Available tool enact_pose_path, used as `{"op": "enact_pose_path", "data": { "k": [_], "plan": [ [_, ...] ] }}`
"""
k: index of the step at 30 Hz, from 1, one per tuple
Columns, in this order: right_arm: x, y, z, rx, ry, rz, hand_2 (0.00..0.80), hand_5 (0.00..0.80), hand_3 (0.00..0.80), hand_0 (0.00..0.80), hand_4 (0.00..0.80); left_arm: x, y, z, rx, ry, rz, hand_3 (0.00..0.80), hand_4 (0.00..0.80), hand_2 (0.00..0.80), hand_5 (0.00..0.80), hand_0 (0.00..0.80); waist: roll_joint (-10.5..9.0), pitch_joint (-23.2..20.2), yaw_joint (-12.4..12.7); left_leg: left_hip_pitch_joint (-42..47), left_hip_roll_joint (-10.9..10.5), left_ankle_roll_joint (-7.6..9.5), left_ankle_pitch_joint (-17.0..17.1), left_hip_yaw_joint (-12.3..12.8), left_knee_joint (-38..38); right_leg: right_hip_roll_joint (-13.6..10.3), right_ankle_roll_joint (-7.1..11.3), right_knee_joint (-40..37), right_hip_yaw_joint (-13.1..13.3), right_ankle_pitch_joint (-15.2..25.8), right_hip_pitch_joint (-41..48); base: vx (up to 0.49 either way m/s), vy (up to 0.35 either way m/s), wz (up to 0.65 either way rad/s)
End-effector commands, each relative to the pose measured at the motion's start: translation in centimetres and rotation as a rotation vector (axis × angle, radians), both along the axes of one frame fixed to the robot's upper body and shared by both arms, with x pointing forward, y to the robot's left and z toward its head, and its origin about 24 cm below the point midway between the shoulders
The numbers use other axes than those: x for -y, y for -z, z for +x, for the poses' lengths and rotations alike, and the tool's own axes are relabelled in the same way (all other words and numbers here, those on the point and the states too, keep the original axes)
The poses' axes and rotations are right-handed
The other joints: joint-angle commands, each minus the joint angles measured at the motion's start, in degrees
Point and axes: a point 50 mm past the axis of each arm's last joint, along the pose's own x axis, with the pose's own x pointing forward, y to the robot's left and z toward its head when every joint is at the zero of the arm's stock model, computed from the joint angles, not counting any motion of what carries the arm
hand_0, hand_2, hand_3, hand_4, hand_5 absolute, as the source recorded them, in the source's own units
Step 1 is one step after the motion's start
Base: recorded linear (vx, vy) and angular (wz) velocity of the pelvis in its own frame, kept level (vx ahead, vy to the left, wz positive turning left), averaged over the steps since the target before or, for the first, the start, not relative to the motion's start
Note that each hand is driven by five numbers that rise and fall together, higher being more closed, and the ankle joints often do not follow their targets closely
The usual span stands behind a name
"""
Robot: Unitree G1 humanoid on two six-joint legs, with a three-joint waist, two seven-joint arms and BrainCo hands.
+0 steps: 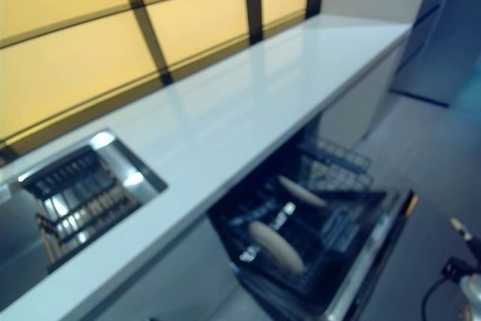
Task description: Take plates into dishwasher
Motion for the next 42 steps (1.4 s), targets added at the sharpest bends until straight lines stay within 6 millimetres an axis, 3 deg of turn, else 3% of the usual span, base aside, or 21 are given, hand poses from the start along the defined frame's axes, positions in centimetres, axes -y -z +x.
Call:
{"op": "enact_pose_path", "data": {
  "k": [1,5,11,19,24,33,42],
  "plan": [
    [-1.2,0.3,1.8,0.088,-0.149,0.137,0.000,0.000,0.000,0.000,0.000,-0.8,-0.6,1.5,0.023,0.036,0.053,0.000,0.000,0.000,0.000,0.000,-2.31,1.4,1.3,-7.7,0.6,-1.49,5.8,-2.9,0.6,-0.1,-1.72,6.9,-1.9,-6.4,2.4,-0.051,0.017,0.00],
    [-1.3,2.5,1.8,0.049,-0.183,0.214,0.000,0.000,0.000,0.000,0.000,0.0,-1.1,3.0,0.073,0.075,0.034,0.000,0.000,0.000,0.000,0.000,0.08,3.6,1.9,-10.0,0.6,-1.74,6.7,-3.5,2.2,-1.0,-2.42,11.1,-2.5,-8.1,0.2,-0.080,0.020,0.01],
    [-0.7,2.9,2.4,0.036,-0.180,0.248,0.000,0.000,0.000,0.000,0.000,1.1,-1.5,4.3,0.125,0.112,0.012,0.000,0.000,0.000,0.000,0.000,3.34,6.8,2.6,-12.6,0.3,-2.07,8.5,-3.4,2.1,-2.3,-2.62,15.2,-3.3,-9.7,-2.9,-0.096,0.037,0.02],
    [0.1,3.4,2.5,0.049,-0.101,0.324,0.000,0.000,0.000,0.000,0.000,1.8,-1.8,4.9,0.162,0.105,-0.011,0.000,0.000,0.000,0.000,0.000,6.15,10.3,3.0,-16.5,-0.1,-2.13,9.4,-2.8,3.1,-3.6,-2.97,20.7,-2.7,-11.5,-8.8,-0.091,0.046,-0.03],
    [-0.1,4.1,2.5,0.031,-0.077,0.313,0.000,0.000,0.000,0.000,0.000,1.8,-2.4,5.9,0.207,0.103,-0.010,0.000,0.000,0.000,0.000,0.000,6.69,12.9,3.1,-18.1,-0.3,-1.92,9.5,-2.7,3.2,-3.1,-3.08,21.9,-1.9,-11.3,-11.8,-0.102,-0.019,-0.04],
    [-2.2,5.1,3.9,0.050,-0.124,0.330,0.000,0.000,0.000,0.000,0.000,1.2,-4.4,8.5,0.301,0.119,0.003,0.000,0.000,0.000,0.000,0.000,6.16,16.8,3.0,-20.4,-0.7,-0.94,8.9,-2.9,3.8,-2.1,-3.09,23.1,-1.1,-11.0,-15.4,-0.052,-0.054,-0.03],
    [-5.6,3.2,7.9,0.184,-0.276,0.309,0.000,0.000,0.000,0.000,0.000,1.4,-5.3,9.7,0.335,0.146,0.011,0.000,0.000,0.000,0.000,0.000,6.33,17.1,4.0,-23.8,-1.7,-0.26,8.7,-3.4,4.5,-1.6,-3.09,23.4,-1.5,-10.0,-20.0,-0.020,-0.009,-0.03]
  ]
}}
